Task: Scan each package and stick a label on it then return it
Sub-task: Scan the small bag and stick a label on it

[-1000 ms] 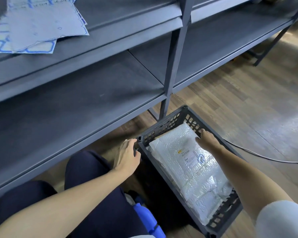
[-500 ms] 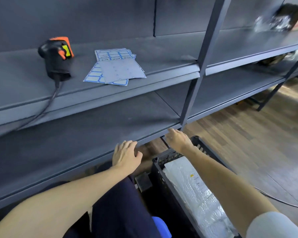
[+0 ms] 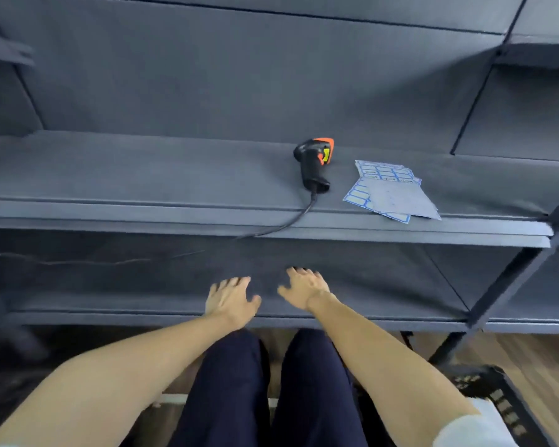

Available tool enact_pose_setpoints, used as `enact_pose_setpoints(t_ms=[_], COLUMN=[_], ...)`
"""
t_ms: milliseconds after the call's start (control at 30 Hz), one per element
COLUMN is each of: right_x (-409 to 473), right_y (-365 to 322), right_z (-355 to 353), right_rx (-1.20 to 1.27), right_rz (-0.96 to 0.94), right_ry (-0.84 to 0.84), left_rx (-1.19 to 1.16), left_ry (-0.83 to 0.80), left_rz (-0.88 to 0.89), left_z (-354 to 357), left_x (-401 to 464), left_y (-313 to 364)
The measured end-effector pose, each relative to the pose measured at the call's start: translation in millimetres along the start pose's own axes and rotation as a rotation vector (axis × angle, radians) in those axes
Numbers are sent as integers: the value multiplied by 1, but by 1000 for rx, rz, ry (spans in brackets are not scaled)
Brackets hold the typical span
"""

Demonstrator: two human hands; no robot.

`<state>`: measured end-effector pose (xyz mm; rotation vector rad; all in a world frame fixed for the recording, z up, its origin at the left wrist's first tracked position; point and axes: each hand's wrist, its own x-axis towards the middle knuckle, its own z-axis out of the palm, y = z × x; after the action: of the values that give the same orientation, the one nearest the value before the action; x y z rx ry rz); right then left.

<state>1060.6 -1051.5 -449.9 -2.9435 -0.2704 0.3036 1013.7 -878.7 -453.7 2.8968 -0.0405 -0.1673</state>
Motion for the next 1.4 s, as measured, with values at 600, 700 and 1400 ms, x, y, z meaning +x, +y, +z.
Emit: enact_pose_setpoints(t_ms=[600, 700, 1400], right_x=[18, 18, -25], right_y=[-250, -289, -446], right_z=[88, 113, 308], right_rx=[-201, -207, -489], right_rz=[-550, -600, -917], right_ry=[-263, -316, -640], left_rx=[-103, -144, -515], left_ry=[44, 30, -147], left_rz=[-672, -764, -1273], left_z=[19, 32, 215], left_x=[-104, -124, -269], left_y=[-231, -273, -381])
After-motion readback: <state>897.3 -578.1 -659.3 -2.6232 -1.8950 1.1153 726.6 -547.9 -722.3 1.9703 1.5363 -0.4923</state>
